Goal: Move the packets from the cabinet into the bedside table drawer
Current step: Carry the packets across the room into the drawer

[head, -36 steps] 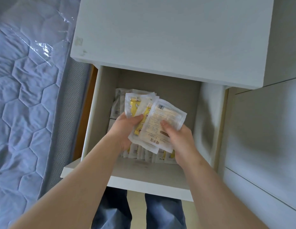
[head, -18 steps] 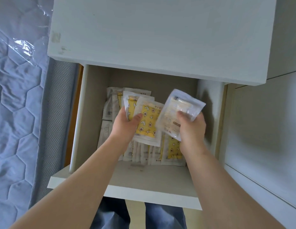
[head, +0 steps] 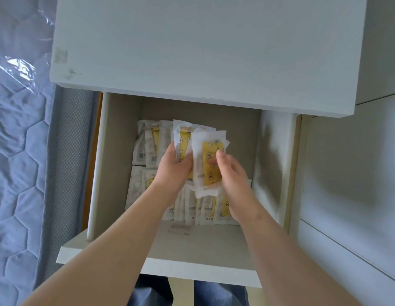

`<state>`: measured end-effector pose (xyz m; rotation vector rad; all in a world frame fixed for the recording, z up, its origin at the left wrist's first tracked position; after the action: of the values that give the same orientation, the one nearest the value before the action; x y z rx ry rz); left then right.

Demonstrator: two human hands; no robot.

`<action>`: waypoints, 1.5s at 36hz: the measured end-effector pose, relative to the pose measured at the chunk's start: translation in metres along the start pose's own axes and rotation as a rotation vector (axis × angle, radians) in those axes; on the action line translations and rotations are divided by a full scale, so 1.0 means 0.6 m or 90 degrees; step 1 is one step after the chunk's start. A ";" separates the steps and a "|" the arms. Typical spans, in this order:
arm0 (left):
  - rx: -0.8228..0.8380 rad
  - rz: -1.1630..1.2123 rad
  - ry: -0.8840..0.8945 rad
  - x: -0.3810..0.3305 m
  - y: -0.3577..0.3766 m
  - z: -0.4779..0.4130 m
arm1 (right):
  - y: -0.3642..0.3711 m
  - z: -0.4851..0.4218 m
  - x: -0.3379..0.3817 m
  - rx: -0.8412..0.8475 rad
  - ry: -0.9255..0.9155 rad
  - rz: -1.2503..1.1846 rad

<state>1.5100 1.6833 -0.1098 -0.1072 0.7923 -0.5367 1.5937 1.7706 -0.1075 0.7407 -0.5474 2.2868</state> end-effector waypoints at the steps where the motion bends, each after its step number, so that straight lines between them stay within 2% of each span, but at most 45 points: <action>1: 0.003 0.003 -0.008 0.001 0.000 -0.001 | -0.007 -0.005 -0.004 -0.024 -0.017 -0.007; 3: -0.001 -0.004 -0.020 0.001 0.002 -0.004 | -0.013 -0.016 -0.007 -0.069 -0.027 -0.024; 8: -0.062 -0.073 -0.027 0.000 0.014 -0.023 | -0.014 -0.046 -0.003 -0.078 0.086 -0.127; 14: -0.060 -0.187 0.013 -0.001 0.035 -0.063 | -0.010 -0.099 -0.007 -0.128 0.113 -0.129; 25: -0.014 -0.357 0.025 0.017 0.068 -0.114 | 0.003 -0.171 -0.022 -0.166 0.043 -0.048; 28: -0.024 -0.326 0.031 0.015 0.063 -0.112 | 0.003 -0.179 -0.025 -0.190 0.028 -0.044; 31: -0.015 -0.351 0.044 0.018 0.055 -0.111 | -0.001 -0.181 -0.026 -0.228 -0.015 0.023; 38: -0.044 -0.454 0.146 0.025 0.048 -0.121 | -0.015 -0.182 -0.037 -0.258 -0.057 0.166; 47: -0.095 -0.608 0.225 0.027 0.037 -0.140 | -0.002 -0.183 -0.044 -0.245 -0.074 0.239; 54: -0.116 -0.728 0.381 0.049 0.033 -0.143 | 0.002 -0.176 -0.041 -0.210 -0.059 0.238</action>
<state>1.4749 1.6946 -0.1951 -0.6092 1.3423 -1.6238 1.5706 1.8169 -0.2025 0.6215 -1.1579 2.4117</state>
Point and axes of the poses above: each hand's wrist, its own z-axis away from the middle knuckle, its own y-axis out of the palm, x = y × z, the point moved 1 cm from there along -z, towards the middle knuckle, and after that the axes turned 14 degrees about -x, right-handed, at the moved point
